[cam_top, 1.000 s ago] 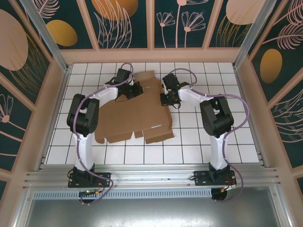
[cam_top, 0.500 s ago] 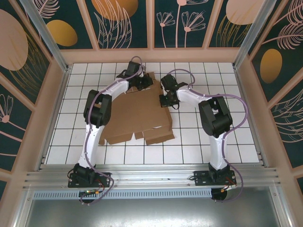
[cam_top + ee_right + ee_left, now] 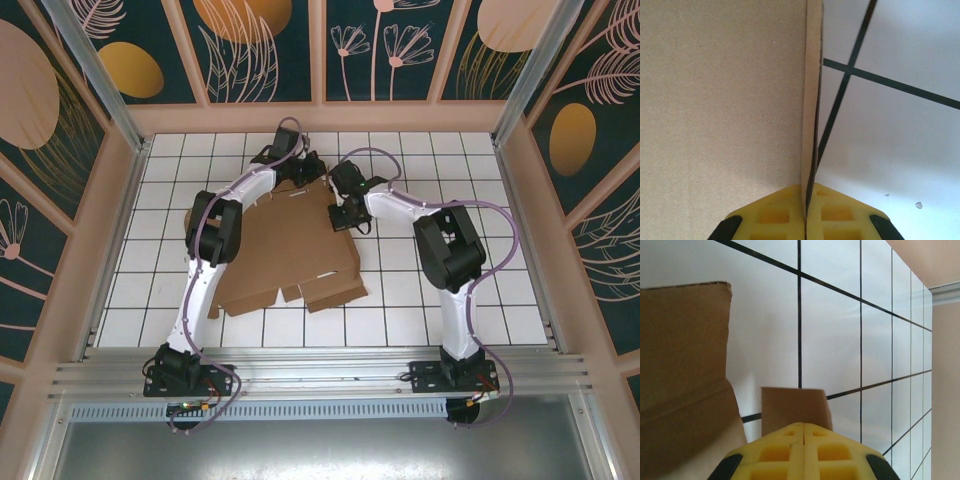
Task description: Fold the paper box
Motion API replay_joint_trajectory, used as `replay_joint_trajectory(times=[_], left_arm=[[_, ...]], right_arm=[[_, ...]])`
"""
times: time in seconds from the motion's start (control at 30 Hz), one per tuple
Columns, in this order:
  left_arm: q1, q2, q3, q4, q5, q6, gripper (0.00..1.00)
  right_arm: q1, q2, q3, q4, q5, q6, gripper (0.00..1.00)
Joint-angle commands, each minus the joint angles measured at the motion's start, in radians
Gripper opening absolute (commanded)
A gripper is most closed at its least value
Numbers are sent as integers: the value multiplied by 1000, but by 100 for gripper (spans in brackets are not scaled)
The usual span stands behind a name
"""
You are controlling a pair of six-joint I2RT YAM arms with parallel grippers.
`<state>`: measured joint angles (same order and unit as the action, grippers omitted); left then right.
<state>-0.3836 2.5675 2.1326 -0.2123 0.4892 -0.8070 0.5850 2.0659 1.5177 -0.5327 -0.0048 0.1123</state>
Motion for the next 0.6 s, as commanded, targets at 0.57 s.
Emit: replay_joint_trajectory(times=[0.57], left_arm=[[160,-304,-333,90,-4,4,0]], right_arm=[[193,162,113,-118,503,-19,2]])
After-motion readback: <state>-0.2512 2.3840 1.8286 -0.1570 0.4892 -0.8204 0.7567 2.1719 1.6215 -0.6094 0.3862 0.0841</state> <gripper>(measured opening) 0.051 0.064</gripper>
